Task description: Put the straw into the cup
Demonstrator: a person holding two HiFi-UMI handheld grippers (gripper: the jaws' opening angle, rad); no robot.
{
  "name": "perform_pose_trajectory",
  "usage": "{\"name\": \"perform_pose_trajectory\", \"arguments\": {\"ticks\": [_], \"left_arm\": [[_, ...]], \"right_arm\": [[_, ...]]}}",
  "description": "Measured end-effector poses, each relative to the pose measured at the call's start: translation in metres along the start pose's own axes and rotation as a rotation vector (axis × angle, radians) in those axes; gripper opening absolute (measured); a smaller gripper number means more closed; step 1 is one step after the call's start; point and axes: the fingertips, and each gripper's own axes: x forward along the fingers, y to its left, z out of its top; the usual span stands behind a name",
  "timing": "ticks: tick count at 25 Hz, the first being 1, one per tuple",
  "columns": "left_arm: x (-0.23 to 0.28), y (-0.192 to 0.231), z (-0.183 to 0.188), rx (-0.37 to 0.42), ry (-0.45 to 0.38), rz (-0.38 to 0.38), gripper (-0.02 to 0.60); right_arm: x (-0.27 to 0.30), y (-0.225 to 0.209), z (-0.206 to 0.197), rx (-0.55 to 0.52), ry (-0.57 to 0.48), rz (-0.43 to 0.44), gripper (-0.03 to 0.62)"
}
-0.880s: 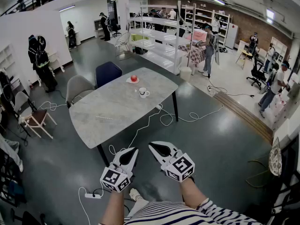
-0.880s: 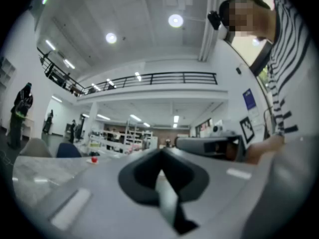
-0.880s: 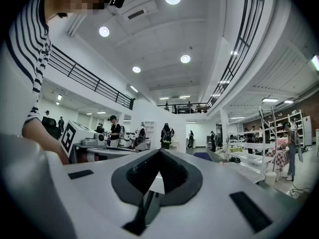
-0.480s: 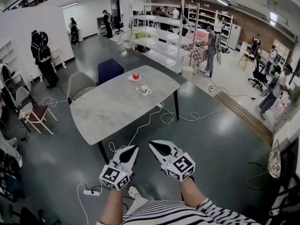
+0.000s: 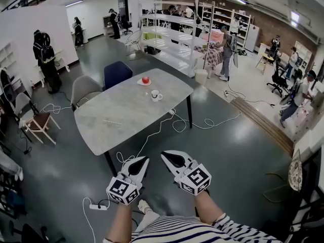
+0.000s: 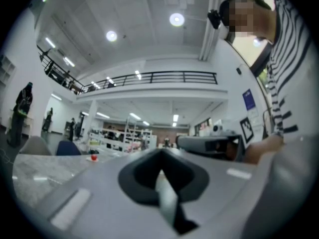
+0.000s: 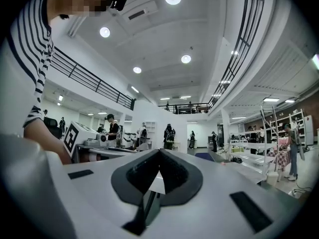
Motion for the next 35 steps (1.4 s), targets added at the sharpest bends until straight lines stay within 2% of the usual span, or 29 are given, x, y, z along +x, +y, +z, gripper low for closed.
{"name": "perform_pose_trajectory", "arguments": {"ticks": [6,10,13,24,35], "left_arm": [[-0.006,0.003,-0.006,-0.013,-0.010,-0.002,0.006],[-0.013,0.003,-0.009,-0.017,-0.014,-0.006,0.006],[-0.018,0.012,-0.021,-0.030,-0.006,0.017,0.006],[0.001,0.085,-0.030,-0.072,0.005,0.077,0.006],[-0.005,0.187,-0.014,-0.045,-0.004,0.108,0.006]], "right_arm": [[0.002,0.015,-0.014,-0.019,0.032,0.042,0.006],[0.008,0.023,-0.025,0.017,0.062,0.067,0.006],[0.014,0.022,-0.038,0.035,0.090,0.079,0.006],[0.073,-0.013,-0.046,0.056,0.113,0.098,0.006],[0.173,-0.034,-0.041,0.044,0.102,0.122,0.006]]}}
